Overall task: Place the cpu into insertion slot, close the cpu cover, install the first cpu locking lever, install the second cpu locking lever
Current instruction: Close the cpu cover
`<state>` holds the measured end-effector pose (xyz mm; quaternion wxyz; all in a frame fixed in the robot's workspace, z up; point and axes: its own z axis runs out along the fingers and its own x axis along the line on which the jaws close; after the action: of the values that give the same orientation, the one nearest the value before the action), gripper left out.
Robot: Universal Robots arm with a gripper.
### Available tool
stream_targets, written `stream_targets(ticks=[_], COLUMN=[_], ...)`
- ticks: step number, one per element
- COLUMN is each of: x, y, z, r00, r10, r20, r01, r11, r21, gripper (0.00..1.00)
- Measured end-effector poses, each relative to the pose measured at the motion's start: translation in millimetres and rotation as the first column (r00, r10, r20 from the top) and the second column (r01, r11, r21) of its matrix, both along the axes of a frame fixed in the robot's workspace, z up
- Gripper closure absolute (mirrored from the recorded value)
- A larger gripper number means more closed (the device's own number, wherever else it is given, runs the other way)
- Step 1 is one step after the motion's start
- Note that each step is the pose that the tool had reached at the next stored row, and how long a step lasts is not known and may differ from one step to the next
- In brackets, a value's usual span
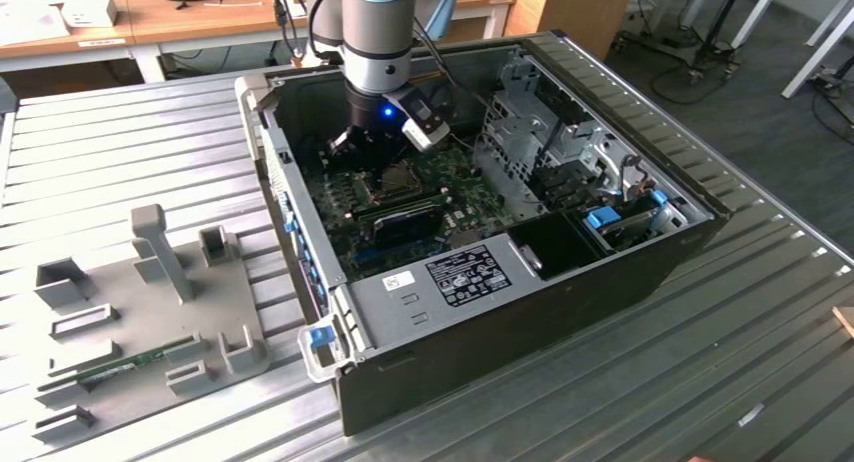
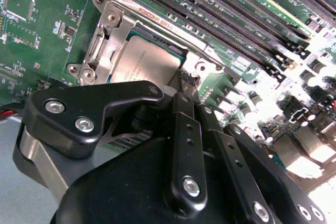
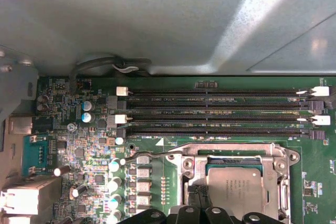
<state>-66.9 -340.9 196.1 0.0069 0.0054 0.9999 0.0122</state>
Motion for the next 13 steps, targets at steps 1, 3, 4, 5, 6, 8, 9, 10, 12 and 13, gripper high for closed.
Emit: stream_targets(ticks=[1, 3, 4, 5, 6, 8, 9, 10, 12, 13], x=[0.0, 0.0, 0.0, -0.1, -0.1, -0.1, -0.1, -0.1, -0.1, -0.1], y=[0.0, 0.0, 0.0, -0.1, -0.1, -0.1, -0.1, -0.1, -0.1, -0.1], z=[0.0, -0.1, -0.1, -0.1, -0.1, -0.1, -0.1, -0.1, -0.1, 0.0], r00=[1.0000, 1.0000, 1.0000, 1.0000, 1.0000, 1.0000, 1.0000, 1.0000, 1.0000, 1.0000], r10=[0.000, 0.000, 0.000, 0.000, 0.000, 0.000, 0.000, 0.000, 0.000, 0.000], r20=[0.0000, 0.0000, 0.0000, -0.0001, -0.0001, -0.0001, -0.0001, -0.0001, -0.0002, -0.0001], r01=[0.000, 0.000, 0.000, 0.000, 0.000, 0.000, 0.000, 0.000, 0.000, 0.000], r11=[1.0000, 1.0000, 1.0000, 1.0000, 1.0000, 1.0000, 1.0000, 1.0000, 1.0000, 1.0000], r21=[0.0000, 0.0000, -0.0001, -0.0001, -0.0002, -0.0002, -0.0002, -0.0002, -0.0002, -0.0002], gripper=[0.90, 0.90, 0.90, 0.90, 0.90, 0.90, 0.90, 0.90, 0.90, 0.90])
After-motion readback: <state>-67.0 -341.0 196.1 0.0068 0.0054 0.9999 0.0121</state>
